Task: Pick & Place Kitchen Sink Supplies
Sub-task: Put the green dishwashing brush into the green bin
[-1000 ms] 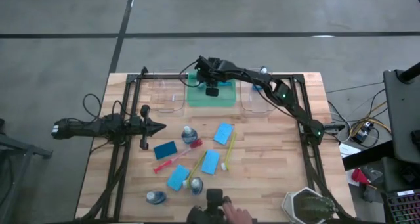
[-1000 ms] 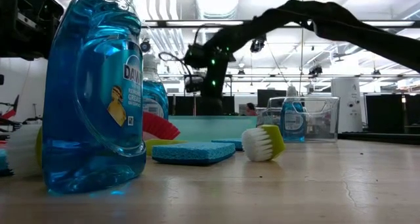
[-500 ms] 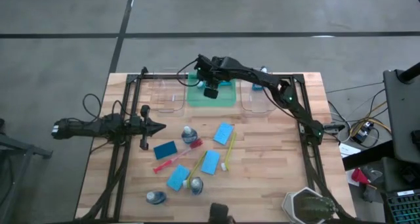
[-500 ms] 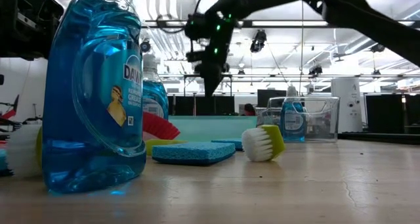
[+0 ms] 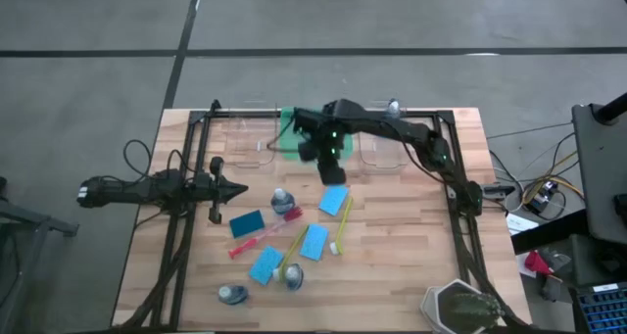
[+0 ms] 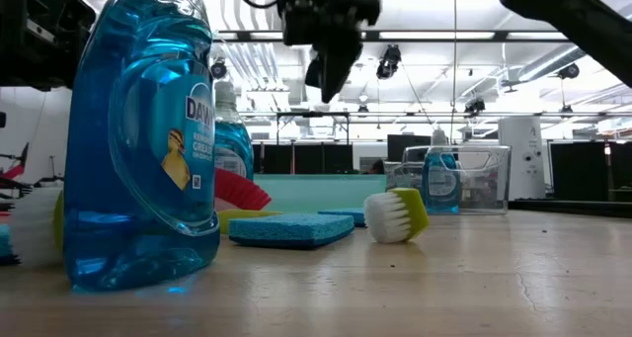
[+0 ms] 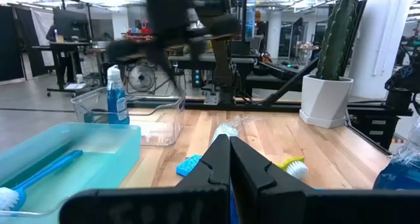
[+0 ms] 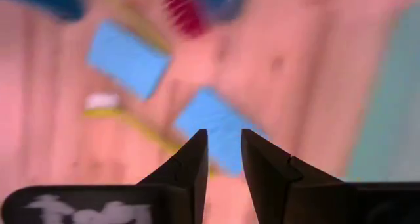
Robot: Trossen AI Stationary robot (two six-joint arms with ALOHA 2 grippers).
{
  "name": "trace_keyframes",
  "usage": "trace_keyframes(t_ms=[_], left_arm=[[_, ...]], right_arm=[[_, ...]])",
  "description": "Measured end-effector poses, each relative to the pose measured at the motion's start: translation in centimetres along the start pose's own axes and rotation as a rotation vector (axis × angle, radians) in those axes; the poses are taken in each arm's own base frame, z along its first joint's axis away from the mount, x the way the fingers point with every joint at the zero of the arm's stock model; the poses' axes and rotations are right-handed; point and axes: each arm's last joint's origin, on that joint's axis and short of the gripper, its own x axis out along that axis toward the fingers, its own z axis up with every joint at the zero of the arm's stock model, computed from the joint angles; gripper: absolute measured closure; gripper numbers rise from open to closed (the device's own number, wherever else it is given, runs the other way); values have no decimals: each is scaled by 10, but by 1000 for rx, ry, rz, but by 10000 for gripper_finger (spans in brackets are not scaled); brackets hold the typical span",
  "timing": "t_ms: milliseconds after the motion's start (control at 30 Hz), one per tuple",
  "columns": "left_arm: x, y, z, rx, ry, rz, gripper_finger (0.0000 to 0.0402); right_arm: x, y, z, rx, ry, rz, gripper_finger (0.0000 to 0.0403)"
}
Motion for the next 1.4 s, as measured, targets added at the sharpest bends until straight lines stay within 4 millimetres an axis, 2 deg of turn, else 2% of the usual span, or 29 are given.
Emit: trace_keyframes(t_ms=[200, 400, 633, 767, 1000, 1200, 1400], left_arm=[[0, 0, 0, 0, 0, 0, 399], [0, 0, 0, 0, 0, 0, 399], [0, 0, 0, 0, 0, 0, 399], [0, 0, 0, 0, 0, 0, 399], [0, 0, 0, 0, 0, 0, 399], [0, 0, 0, 0, 0, 0, 399], [0, 0, 0, 0, 0, 0, 399]], right_arm=[[9, 34, 8, -28, 25, 37, 331], [23, 50, 14, 290, 56, 37, 336], [35, 65, 16, 587, 89, 37, 311], [51, 75, 13, 690, 161, 38, 284], [92, 95, 0, 827, 316, -2, 238], [121, 105, -5, 913, 340, -27, 237], [134, 116, -14, 910, 376, -74, 243]])
